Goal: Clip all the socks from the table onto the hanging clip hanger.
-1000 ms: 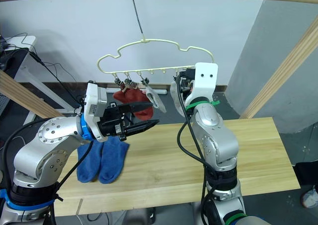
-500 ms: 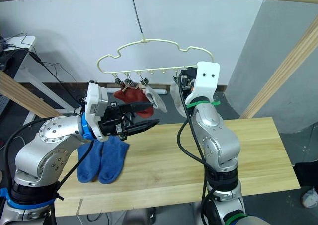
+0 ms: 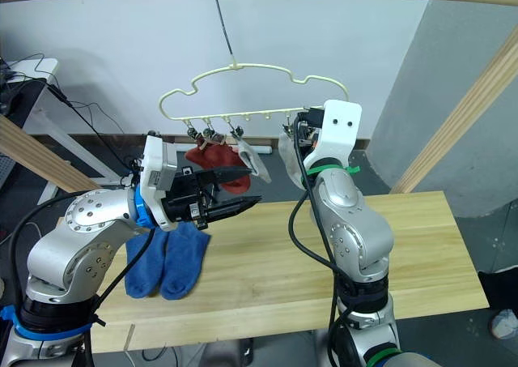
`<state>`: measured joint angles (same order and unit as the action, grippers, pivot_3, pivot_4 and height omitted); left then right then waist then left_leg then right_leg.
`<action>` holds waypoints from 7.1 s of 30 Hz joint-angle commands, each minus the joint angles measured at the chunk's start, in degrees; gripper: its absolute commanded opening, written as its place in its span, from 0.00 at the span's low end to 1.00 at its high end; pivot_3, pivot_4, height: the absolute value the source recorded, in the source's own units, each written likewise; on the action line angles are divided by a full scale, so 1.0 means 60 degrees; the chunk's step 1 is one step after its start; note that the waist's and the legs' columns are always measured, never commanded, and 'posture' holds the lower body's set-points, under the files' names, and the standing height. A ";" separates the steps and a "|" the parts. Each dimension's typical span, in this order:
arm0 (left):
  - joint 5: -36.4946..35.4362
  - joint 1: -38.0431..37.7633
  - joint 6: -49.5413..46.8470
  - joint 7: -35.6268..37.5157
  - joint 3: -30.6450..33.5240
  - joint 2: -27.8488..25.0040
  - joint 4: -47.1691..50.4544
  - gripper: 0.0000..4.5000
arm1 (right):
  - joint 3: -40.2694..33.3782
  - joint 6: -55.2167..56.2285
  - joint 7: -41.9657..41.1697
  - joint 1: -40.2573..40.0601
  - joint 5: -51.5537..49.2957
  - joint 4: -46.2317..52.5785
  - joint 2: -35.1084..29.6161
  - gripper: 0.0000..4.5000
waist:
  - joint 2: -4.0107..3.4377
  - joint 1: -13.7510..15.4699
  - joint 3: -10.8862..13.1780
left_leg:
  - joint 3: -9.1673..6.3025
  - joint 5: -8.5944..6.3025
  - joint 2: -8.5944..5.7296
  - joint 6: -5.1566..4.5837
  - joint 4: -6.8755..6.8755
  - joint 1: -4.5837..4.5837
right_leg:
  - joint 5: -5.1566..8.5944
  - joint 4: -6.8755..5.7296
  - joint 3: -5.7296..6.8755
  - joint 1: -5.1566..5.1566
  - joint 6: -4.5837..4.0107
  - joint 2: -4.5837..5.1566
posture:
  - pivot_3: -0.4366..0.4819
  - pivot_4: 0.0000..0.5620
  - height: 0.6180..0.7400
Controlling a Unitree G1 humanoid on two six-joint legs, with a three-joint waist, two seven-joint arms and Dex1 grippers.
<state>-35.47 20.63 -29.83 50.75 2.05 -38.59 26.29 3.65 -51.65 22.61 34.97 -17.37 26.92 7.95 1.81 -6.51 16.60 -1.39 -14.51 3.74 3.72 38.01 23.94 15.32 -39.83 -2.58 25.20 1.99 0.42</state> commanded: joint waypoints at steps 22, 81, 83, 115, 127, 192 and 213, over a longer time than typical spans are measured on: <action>-0.0045 0.0078 0.0091 -0.0025 0.0050 0.0071 0.0147 0.62 | 0.0246 0.0433 0.0245 -0.0217 -0.0156 0.0414 0.1030 0.03 | 0.0000 -0.0001 0.0000 | 0.0000 0.0000 0.0000 0.0000 0.0000 0.0001 | 0.0000 0.0001 0.0000 0.0000 0.0000 0.0000 | 0.28 0.44 1.00; 0.0114 -0.0167 0.0279 0.0052 0.0072 0.0058 -0.0019 0.62 | 0.0278 0.1730 -0.0293 0.0169 0.0849 -0.0478 0.0652 0.47 | 0.0000 0.0004 0.0000 | 0.0001 0.0000 0.0000 0.0000 -0.0002 0.0002 | 0.0000 0.0003 0.0000 0.0001 0.0000 0.0000 | 0.29 0.43 1.00; 0.0121 -0.0190 0.0292 0.0061 0.0070 0.0055 -0.0004 0.62 | 0.0293 0.1744 -0.0308 0.0142 0.0875 -0.0461 0.0667 0.47 | 0.0000 0.0001 0.0000 | 0.0001 0.0000 0.0000 0.0000 -0.0002 0.0001 | 0.0000 0.0002 0.0000 0.0001 0.0000 0.0000 | 0.28 0.42 1.00; 0.0123 -0.0178 0.0237 0.0003 0.0066 0.0057 0.0045 0.62 | 0.0017 0.1432 0.0052 0.0480 -0.0121 -0.0315 0.1124 0.47 | 0.0000 0.0002 -0.0001 | 0.0001 0.0000 0.0000 0.0000 -0.0001 0.0001 | 0.0000 0.0001 0.0000 0.0001 0.0000 0.0000 | 0.29 0.43 1.00; 0.0127 -0.0149 0.0230 0.0029 0.0021 0.0069 0.0014 0.62 | -0.0070 0.1341 0.0396 0.0585 -0.0427 -0.0234 0.1163 0.47 | 0.0000 0.0000 -0.0001 | 0.0001 0.0000 0.0000 0.0000 -0.0001 0.0001 | 0.0000 0.0001 -0.0001 0.0001 0.0000 0.0000 | 0.28 0.44 1.00; 0.3180 -0.3647 -0.0034 -0.7499 0.1875 0.4169 -0.2963 0.99 | -0.0015 0.0832 0.0705 0.0803 -0.1389 -0.0212 0.0652 0.00 | 0.0008 0.0006 -0.0017 | 0.0005 0.0017 -0.0002 -0.0030 0.0002 0.0003 | -0.0016 -0.0009 0.0004 0.0004 -0.0001 0.0011 | 0.29 0.47 1.00; 0.3764 -0.2669 -0.1290 -0.7762 0.1583 0.4007 -0.4056 0.54 | -0.0045 0.0714 0.0666 0.0782 -0.1342 -0.0153 0.0707 0.00 | 0.0008 -0.0009 -0.0018 | 0.0004 0.0018 -0.0003 -0.0029 -0.0003 0.0001 | -0.0016 -0.0007 0.0006 0.0000 -0.0001 0.0012 | 0.27 0.47 1.00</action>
<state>-13.58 5.39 -37.01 4.07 12.00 -14.40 2.39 3.37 -48.08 26.46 37.19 -25.77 23.22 7.80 1.86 -6.57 16.49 -1.37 -14.40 3.72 3.55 37.99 23.94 15.23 -39.87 -2.54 25.21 1.99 0.49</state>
